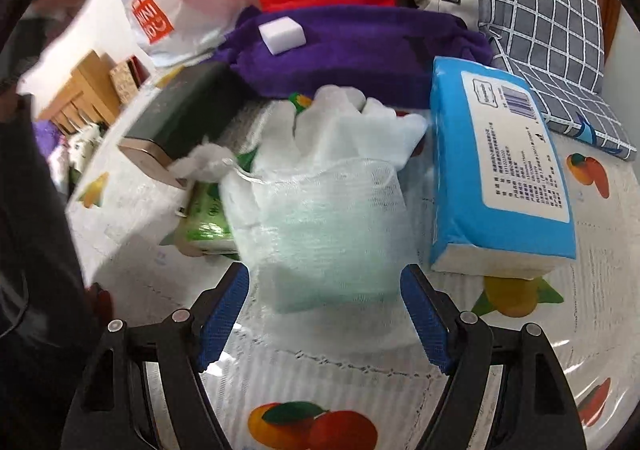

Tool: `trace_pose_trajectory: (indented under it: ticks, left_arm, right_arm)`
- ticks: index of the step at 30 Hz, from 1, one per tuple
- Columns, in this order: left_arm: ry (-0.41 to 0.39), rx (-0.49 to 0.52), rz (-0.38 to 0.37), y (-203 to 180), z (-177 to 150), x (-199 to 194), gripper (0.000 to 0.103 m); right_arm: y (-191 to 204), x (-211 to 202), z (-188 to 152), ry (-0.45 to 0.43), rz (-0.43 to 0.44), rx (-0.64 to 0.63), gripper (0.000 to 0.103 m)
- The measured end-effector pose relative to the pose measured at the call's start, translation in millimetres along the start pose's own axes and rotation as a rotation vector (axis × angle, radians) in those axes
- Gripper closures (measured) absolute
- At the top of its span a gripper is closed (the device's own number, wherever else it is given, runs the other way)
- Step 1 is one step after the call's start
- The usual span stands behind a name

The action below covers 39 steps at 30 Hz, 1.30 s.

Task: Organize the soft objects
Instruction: 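Move the right tool to the white gloves in the mesh bag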

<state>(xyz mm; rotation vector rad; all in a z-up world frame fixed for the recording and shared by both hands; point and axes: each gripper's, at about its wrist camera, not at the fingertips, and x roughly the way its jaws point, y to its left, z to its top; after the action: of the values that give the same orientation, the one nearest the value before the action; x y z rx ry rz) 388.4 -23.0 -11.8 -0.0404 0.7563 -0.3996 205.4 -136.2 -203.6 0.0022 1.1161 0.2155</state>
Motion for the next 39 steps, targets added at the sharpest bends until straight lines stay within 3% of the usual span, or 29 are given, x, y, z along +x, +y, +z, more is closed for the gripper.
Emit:
trace_pose_trajectory:
  ticks: [6,8,10,14,17,21,29,30,32,36,39]
  left_arm:
    - [-0.013,-0.004,-0.007,2,0,-6,0.016]
    - [-0.016,-0.005,-0.007,3,0,-7,0.016]
    - [-0.018,-0.006,-0.009,4,0,-9,0.016]
    - [-0.021,-0.002,-0.012,3,0,-9,0.016]
    - [-0.016,0.005,-0.013,0,-1,-8,0.016]
    - [-0.010,0.019,-0.007,-6,-1,-6,0.016]
    - [-0.004,0.093,0.004,-34,-9,-2,0.016]
    - [-0.004,0.100,0.005,-37,-10,-2,0.016]
    - [-0.009,0.119,0.009,-44,-11,-3,0.016]
    - [-0.002,0.135,0.004,-51,-13,-2,0.016]
    - [0.006,0.138,0.002,-53,-13,1,0.016]
  right_arm:
    - [8,7,-5,0.018,-0.058,-0.049,0.026]
    - [7,4,-10,0.027,-0.066,-0.055,0.037]
    - [5,-1,-14,0.025,-0.059,-0.054,0.042]
    - [-1,-13,-22,0.023,-0.045,-0.049,0.074]
    - [-3,-24,-29,0.012,-0.032,-0.040,0.086]
    - [-5,-36,-40,0.014,0.018,-0.021,0.088]
    - [-2,-39,-75,0.043,0.060,-0.024,0.077]
    - [-3,-37,-79,0.049,0.062,-0.019,0.078]
    - [-5,-39,-86,0.044,0.061,-0.014,0.090]
    - [-4,-57,-95,0.007,0.087,-0.038,0.091]
    - [-5,-74,-98,-0.030,0.093,-0.054,0.097]
